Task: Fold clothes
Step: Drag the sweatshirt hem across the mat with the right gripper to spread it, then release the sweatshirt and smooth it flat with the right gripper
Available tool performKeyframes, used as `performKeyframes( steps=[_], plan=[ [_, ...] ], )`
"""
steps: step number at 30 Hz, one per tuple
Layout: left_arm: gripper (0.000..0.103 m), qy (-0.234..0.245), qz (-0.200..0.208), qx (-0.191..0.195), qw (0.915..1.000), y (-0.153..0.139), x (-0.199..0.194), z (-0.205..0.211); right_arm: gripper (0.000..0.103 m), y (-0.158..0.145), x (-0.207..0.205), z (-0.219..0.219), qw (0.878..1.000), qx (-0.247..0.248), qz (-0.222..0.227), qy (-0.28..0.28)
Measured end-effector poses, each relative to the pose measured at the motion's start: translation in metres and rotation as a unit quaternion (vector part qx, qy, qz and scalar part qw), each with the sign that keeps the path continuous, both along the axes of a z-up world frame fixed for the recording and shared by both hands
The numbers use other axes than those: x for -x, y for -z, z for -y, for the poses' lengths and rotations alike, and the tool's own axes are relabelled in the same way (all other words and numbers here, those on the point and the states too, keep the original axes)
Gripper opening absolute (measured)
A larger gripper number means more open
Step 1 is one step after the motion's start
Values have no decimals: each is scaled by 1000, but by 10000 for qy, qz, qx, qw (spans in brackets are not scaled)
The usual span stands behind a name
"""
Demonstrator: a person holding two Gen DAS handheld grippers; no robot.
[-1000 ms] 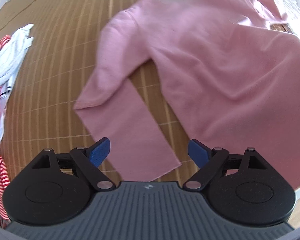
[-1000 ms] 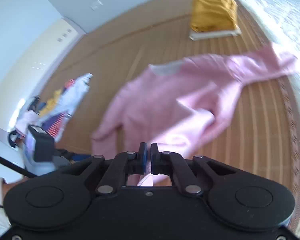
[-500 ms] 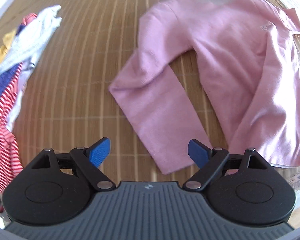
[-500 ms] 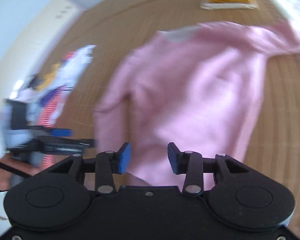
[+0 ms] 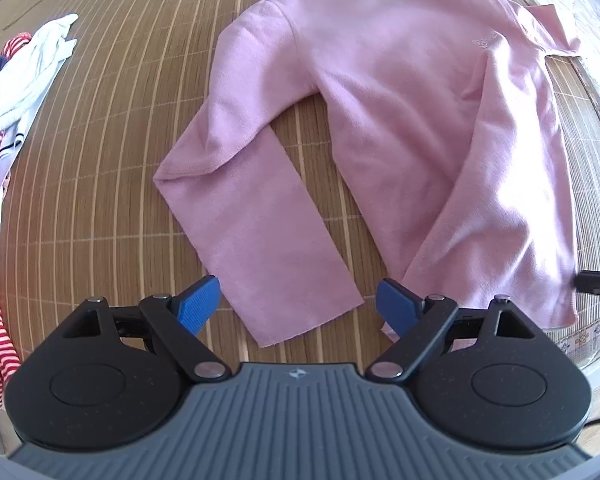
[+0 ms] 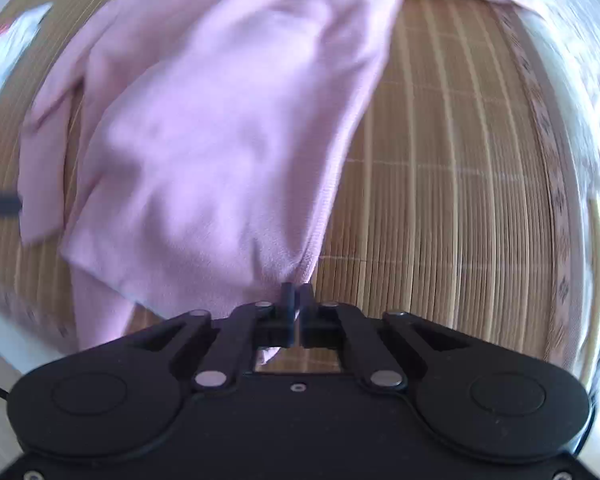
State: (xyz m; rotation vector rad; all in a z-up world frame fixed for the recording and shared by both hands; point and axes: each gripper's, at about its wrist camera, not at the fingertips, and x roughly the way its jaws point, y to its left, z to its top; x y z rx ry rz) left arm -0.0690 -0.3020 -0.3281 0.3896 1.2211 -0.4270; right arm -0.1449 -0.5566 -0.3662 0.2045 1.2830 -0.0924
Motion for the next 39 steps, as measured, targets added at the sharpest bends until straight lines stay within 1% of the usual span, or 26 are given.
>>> performKeyframes(
  steps=[2, 3, 6, 7, 8, 9, 10, 11, 12, 13, 15, 17, 18, 19, 21, 22, 23, 24, 25, 26, 28, 29, 34, 39],
  plan=[
    [89, 55, 99, -44, 9999, -2, -2, 4, 1, -4, 8, 8, 9981, 542, -145, -243],
    [89, 61, 149, -61, 9999, -3, -4, 6, 1, -5, 15, 17, 9965, 768, -217, -259],
    [89, -51, 188, -49, 9998, -3, -11, 10, 1, -4, 41, 57, 9926, 1098, -520, 67],
    [89, -123, 183, -31, 9998, -4, -12, 10, 1, -5, 47, 72, 9936, 942, -560, 277],
    [89, -208, 175, -25, 9996, -3, -14, 11, 2, -8, 51, 84, 9956, 540, -486, 588],
    [89, -296, 166, -24, 9994, -2, -15, 11, 5, -13, 55, 93, 9952, 24, -259, 942],
    [89, -363, 151, -26, 9992, -2, -16, 11, 13, -18, 58, 98, 9904, -508, 78, 1286],
    [89, -392, 140, -30, 9991, -1, -15, 12, 30, -20, 57, 97, 9843, -898, 344, 1480],
    [89, -403, 133, -33, 9991, -1, -15, 13, 38, -20, 54, 91, 9812, -1084, 487, 1519],
    [89, -400, 125, -35, 9991, -1, -14, 15, 45, -18, 50, 81, 9817, -1114, 583, 1427],
    [89, -336, 108, -27, 9994, -1, -12, 18, 46, -10, 39, 57, 9867, -1025, 629, 1094],
    [89, -266, 154, -37, 9995, -2, -9, 23, 58, -1, 33, 37, 9893, -1012, 726, 752],
    [89, -243, 195, -56, 9995, -2, -7, 25, 59, 0, 32, 27, 9906, -931, 794, 608],
    [89, -236, 220, -68, 9995, -3, -6, 27, 59, 3, 30, 17, 9939, -709, 733, 426],
    [89, -220, 250, -80, 9994, -2, -4, 31, 46, 6, 29, -3, 9982, -81, 593, 44],
    [89, -193, 265, -87, 9994, -2, -3, 33, 32, 5, 30, -11, 9977, 231, 626, -128],
    [89, -158, 318, -134, 9993, -3, -2, 34, 25, 4, 33, -18, 9960, 507, 669, -299],
    [89, -116, 398, -209, 9989, -4, -1, 36, 22, 5, 35, -20, 9948, 595, 677, -475],
    [89, -80, 463, -278, 9985, -5, -1, 38, 13, 5, 36, -20, 9938, 603, 668, -654],
    [89, -74, 490, -315, 9983, -6, -1, 39, 10, 5, 37, -20, 9925, 610, 660, -832],
    [89, -162, 465, -256, 9985, -8, -4, 39, 5, 4, 35, -8, 9950, 364, 601, -703],
    [89, -202, 468, -247, 9984, -10, -6, 40, 4, 3, 38, -2, 9954, 367, 555, -687],
    [89, -260, 677, -488, 9962, -16, -15, 49, 4, -1, 57, 29, 9939, 697, 300, -804],
    [89, -582, 578, -892, 9926, -20, -33, 62, 4, -6, 76, 60, 9904, 1027, 45, -920]
  ],
)
